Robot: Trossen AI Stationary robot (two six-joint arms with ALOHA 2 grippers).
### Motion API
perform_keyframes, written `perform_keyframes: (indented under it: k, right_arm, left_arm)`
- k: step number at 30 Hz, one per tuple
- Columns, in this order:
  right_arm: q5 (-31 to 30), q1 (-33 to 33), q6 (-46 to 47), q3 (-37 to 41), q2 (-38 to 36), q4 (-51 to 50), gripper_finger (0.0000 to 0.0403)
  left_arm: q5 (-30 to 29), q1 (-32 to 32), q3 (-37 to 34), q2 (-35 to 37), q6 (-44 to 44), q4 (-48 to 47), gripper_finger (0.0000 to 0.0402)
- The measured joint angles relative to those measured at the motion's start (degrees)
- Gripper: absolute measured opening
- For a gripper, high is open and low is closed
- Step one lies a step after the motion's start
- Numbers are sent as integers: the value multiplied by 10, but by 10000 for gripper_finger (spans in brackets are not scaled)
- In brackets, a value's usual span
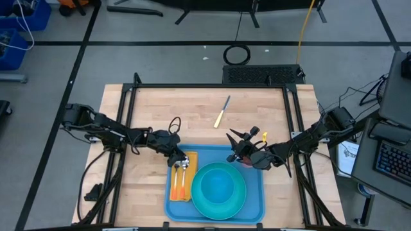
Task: Set up tray
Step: Put the orange spoon to the right of the orange fork on the orange napkin on the blue serving tray, then put the yellow knife to the right of the orange spoon on the orange napkin on the blue serving tray
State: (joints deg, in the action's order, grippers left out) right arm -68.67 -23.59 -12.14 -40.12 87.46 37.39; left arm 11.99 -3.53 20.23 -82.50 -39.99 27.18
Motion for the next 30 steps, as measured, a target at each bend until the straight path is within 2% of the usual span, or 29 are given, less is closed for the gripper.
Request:
perform_keyframes:
  k: [23, 30]
  right_arm:
    - [0, 0, 8, 0, 0, -8, 102]
    - [0, 0, 5, 0, 0, -8, 102]
  left_arm:
    - [-15, 11, 0, 0, 13, 4, 159]
    - [-15, 17, 0, 3, 24, 89, 159]
